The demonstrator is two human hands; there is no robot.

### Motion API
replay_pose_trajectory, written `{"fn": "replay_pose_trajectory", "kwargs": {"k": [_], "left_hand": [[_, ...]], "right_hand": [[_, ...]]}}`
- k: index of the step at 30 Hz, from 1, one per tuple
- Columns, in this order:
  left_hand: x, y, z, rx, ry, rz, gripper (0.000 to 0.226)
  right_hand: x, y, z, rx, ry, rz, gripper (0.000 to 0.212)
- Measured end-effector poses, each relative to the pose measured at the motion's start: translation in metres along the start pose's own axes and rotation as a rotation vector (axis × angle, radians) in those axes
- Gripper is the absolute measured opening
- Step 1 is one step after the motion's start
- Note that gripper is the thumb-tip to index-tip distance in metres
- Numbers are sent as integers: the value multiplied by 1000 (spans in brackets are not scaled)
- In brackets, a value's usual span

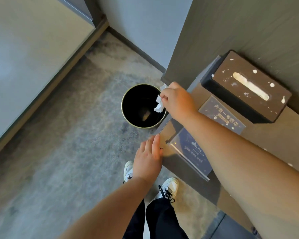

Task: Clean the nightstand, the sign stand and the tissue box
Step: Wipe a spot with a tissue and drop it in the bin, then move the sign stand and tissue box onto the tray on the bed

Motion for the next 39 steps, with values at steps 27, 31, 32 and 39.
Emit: {"fn": "replay_pose_trajectory", "kwargs": {"k": [27, 31, 32, 39], "left_hand": [[-3, 5, -20, 233, -77, -24, 51], [-1, 12, -28, 296, -57, -62, 47], [-1, 15, -31, 295, -50, -65, 44], [-21, 48, -63, 115, 3, -8, 31]], "right_hand": [[-59, -131, -41, -360, 111, 199, 20], [-74, -162, -45, -461, 172, 329, 16], [-80, -172, -43, -493, 215, 396, 15], [-106, -229, -11, -617, 714, 954, 22]]}}
Point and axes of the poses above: each hand's wrist, its own y-axis towards the middle knuckle, its own z-axis out of the palm, x = y × z, the point moved 4 cm from there along y, towards the middle knuckle, and after that the axes turned 8 degrees about y, right-handed, at the moved point
